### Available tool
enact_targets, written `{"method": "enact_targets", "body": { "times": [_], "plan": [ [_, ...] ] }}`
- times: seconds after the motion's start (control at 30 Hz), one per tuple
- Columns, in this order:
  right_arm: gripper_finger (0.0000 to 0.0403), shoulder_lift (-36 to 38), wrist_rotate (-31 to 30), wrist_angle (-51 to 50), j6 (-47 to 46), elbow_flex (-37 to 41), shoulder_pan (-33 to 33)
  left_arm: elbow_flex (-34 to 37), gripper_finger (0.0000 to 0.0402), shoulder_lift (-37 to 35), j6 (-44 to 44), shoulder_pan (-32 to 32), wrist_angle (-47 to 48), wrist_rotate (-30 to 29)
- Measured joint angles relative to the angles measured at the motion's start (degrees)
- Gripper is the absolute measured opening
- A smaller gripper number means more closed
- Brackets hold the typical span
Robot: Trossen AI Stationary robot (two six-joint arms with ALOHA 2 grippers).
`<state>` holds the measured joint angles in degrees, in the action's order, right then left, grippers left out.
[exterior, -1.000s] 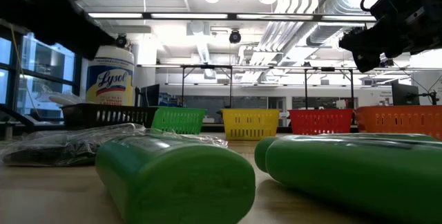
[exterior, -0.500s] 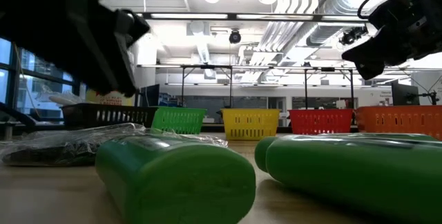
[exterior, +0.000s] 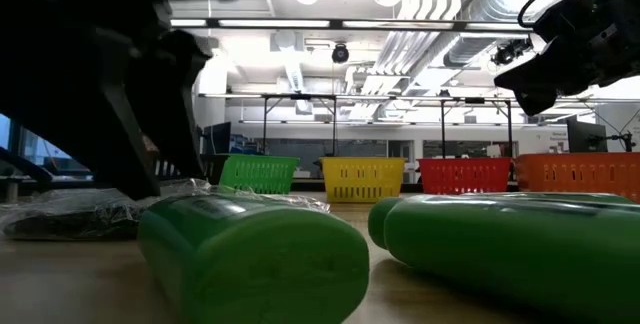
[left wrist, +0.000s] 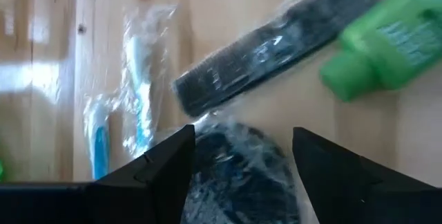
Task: Pick & Place Travel size toiletries
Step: Put the black hair brush into the red bin
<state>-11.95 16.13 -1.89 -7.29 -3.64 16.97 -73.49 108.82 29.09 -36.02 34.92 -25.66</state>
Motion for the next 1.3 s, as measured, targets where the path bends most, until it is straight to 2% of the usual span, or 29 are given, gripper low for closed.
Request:
{"method": "enact_targets", "body": {
  "times": [0.27, 0.5, 0.67, 0.93, 0.97, 1.13, 1.3],
  "plan": [
    [0.0003, 0.01, -0.45, 0.03, 0.02, 0.07, 0.00, 0.00, 0.0235, 0.10, 5.44, 1.26, 2.93, 0.92],
    [0.0003, 0.01, -0.85, -0.04, 0.02, 0.07, 0.00, 0.02, 0.0227, 0.10, 6.37, 1.15, 3.62, 2.76],
    [0.0003, -0.02, -0.97, 0.14, 0.02, 0.07, 0.01, 0.02, 0.0173, 0.10, 6.72, 1.15, 4.21, 4.18],
    [0.0003, 0.01, -0.88, 0.59, 0.02, 0.07, 0.00, 0.04, 0.0020, 0.10, 2.70, 1.13, 4.34, 5.99],
    [0.0003, -0.02, -0.87, 0.57, 0.02, 0.07, 0.00, 0.04, 0.0011, 0.10, 2.02, 1.13, 3.91, 6.32],
    [0.0003, 0.00, -0.80, 0.61, 0.02, 0.07, 0.00, -1.63, 0.0002, 0.10, -1.24, 0.18, 5.22, 7.33],
    [0.0003, 0.00, -0.18, 0.62, 0.00, 0.07, 0.01, -9.07, 0.0001, -1.25, -4.70, -3.79, 12.80, 5.16]
  ]
}}
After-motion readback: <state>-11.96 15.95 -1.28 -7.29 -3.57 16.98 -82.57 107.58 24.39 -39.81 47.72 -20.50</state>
